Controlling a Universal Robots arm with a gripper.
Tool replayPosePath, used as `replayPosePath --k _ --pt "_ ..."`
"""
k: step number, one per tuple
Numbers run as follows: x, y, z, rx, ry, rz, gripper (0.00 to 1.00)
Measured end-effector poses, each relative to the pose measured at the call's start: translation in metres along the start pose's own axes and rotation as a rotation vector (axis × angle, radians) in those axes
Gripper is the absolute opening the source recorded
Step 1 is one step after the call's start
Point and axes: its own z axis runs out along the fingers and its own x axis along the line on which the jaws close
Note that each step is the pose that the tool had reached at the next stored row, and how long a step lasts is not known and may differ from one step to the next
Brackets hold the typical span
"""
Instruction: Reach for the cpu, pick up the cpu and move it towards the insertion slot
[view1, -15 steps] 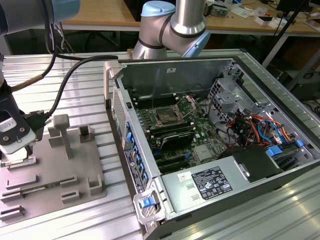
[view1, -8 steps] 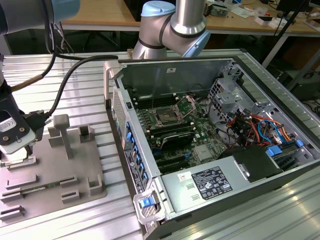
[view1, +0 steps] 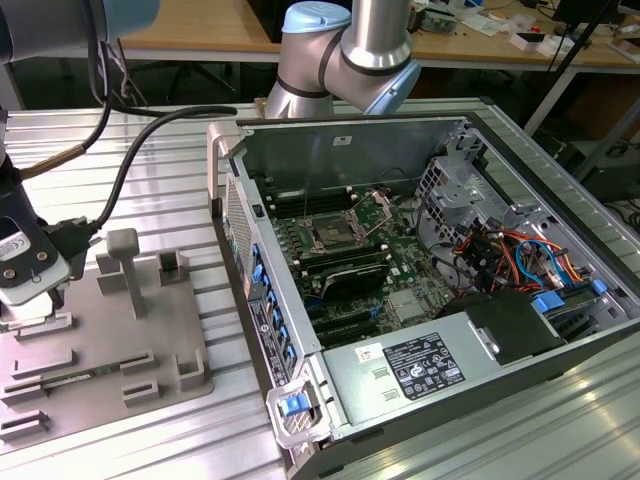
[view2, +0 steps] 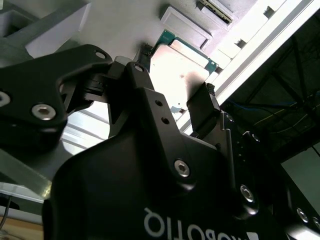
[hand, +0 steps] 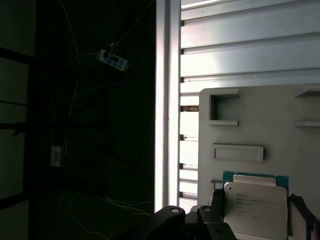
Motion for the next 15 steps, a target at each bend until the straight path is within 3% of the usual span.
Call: replayPosePath --k 15 --pt "0.0001 0.0000 -0.0065 -0.0002 -0.0004 0.000 0.55"
